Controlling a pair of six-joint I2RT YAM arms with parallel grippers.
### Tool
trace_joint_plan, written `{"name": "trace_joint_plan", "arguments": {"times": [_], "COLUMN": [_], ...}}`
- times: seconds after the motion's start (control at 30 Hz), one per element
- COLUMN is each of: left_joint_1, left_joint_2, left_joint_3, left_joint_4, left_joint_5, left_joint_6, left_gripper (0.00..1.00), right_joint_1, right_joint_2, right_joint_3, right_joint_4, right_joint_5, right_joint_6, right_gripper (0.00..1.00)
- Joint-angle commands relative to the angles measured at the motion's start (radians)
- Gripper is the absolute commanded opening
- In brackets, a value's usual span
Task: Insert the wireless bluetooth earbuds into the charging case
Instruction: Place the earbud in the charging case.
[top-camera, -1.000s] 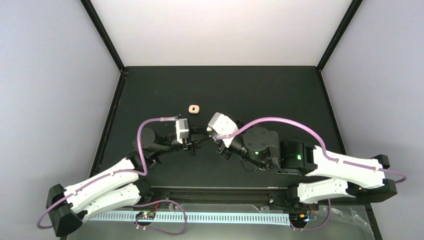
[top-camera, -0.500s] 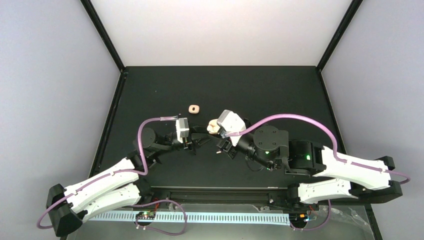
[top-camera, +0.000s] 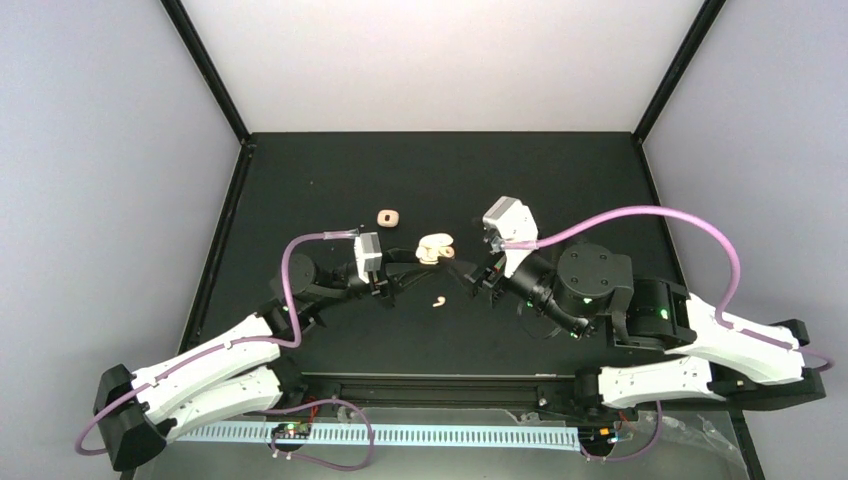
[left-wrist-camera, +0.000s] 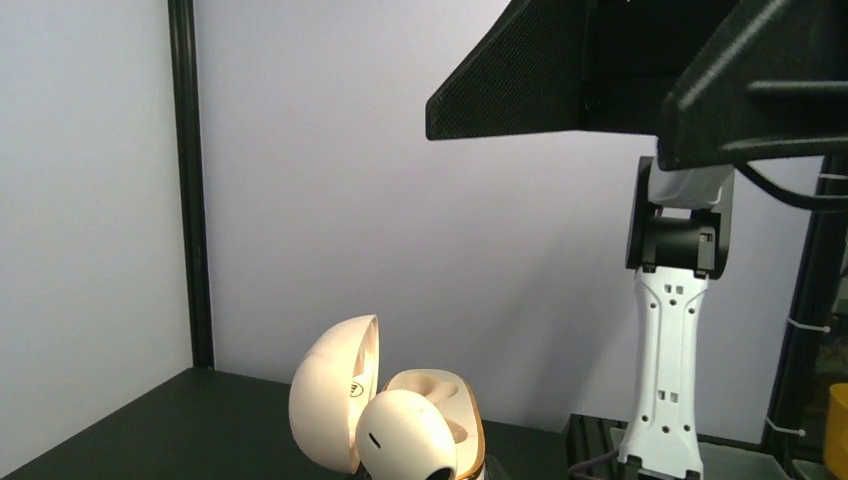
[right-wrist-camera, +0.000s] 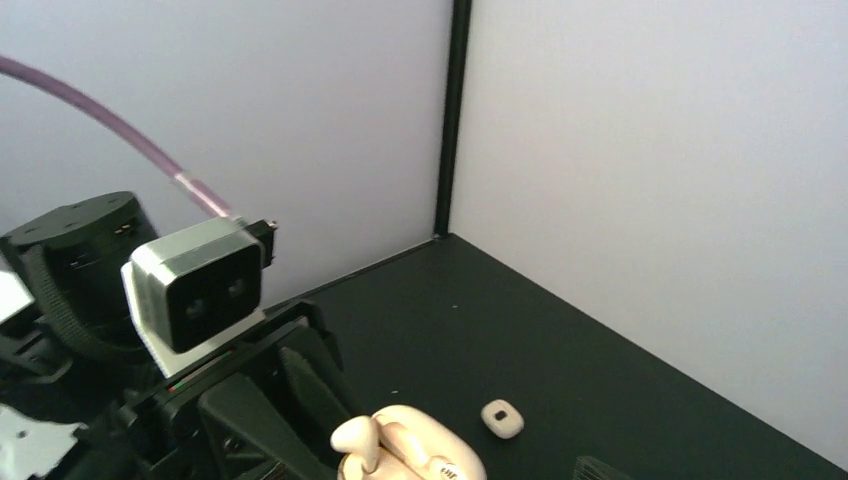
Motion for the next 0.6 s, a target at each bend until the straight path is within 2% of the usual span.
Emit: {"name": "trace_joint_plan", "arguments": {"times": [0.0,0.33,0.57], "left_joint_1": [-0.006,-0.006,-0.006], "left_joint_2": [0.020,0.047,0.026], "left_joint_3": [0.029,0.048,0.040], "left_joint_4": [0.050,0.062,0.026], "left_joint_5": [-0.040,-0.064,-0.116], "left_joint_6": [0.025,0.056,0.078], "left_gripper": [0.02,0.02,0.02], "right_joint_1": [0.006,0.005,-0.004], "right_joint_2": [0.053,0.112,0.152], "right_joint_3": [0.059,0.115,0.186], "right_joint_4": [-0.084,-0.085,-0.166], "right_joint_5": [0.139,0.234,0.283], "right_joint_6": [0.108,0.213,0.329], "right_gripper": [0.76,0.94,0.96]}}
